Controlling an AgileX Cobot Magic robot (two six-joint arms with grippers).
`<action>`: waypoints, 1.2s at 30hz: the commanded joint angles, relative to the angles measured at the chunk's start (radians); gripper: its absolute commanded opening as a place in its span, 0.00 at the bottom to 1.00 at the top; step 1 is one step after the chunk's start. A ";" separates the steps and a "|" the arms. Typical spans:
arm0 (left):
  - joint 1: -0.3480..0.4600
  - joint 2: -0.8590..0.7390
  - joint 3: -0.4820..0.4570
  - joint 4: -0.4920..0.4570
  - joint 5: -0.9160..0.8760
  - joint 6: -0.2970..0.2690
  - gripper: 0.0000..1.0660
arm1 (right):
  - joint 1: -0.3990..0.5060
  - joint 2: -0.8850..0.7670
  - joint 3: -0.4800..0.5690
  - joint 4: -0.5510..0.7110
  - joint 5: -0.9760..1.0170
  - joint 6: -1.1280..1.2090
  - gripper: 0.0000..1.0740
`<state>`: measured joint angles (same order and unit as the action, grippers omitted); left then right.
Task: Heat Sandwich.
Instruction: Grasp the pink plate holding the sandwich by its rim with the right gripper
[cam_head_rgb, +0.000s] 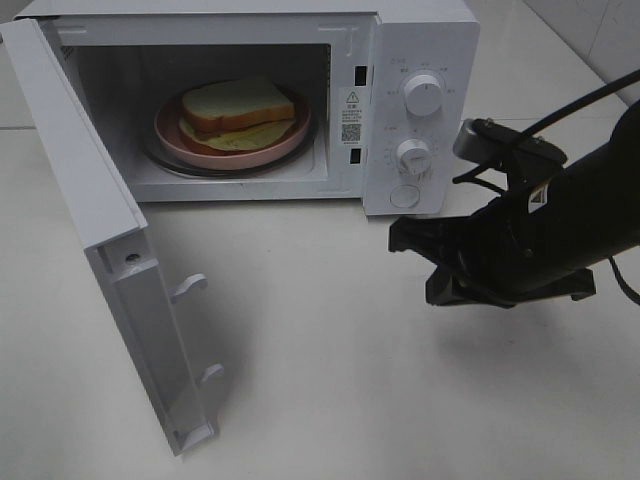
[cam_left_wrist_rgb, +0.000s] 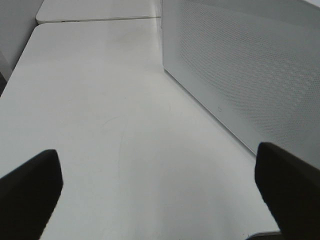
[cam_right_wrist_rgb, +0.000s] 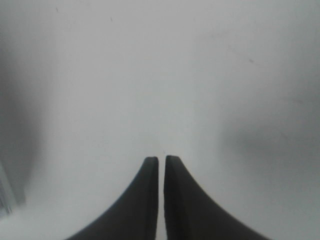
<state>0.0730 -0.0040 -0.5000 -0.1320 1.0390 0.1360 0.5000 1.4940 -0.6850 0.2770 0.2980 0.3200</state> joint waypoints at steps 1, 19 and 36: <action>0.001 -0.023 0.004 -0.007 -0.007 -0.005 0.97 | -0.001 -0.013 -0.018 -0.011 0.096 -0.084 0.08; 0.001 -0.023 0.004 -0.007 -0.007 -0.005 0.97 | -0.001 -0.013 -0.137 -0.242 0.423 -0.487 0.12; 0.001 -0.023 0.004 -0.007 -0.007 -0.005 0.97 | -0.001 -0.013 -0.146 -0.247 0.418 -1.272 0.15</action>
<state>0.0730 -0.0040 -0.5000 -0.1320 1.0390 0.1360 0.5000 1.4940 -0.8290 0.0320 0.7130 -0.8430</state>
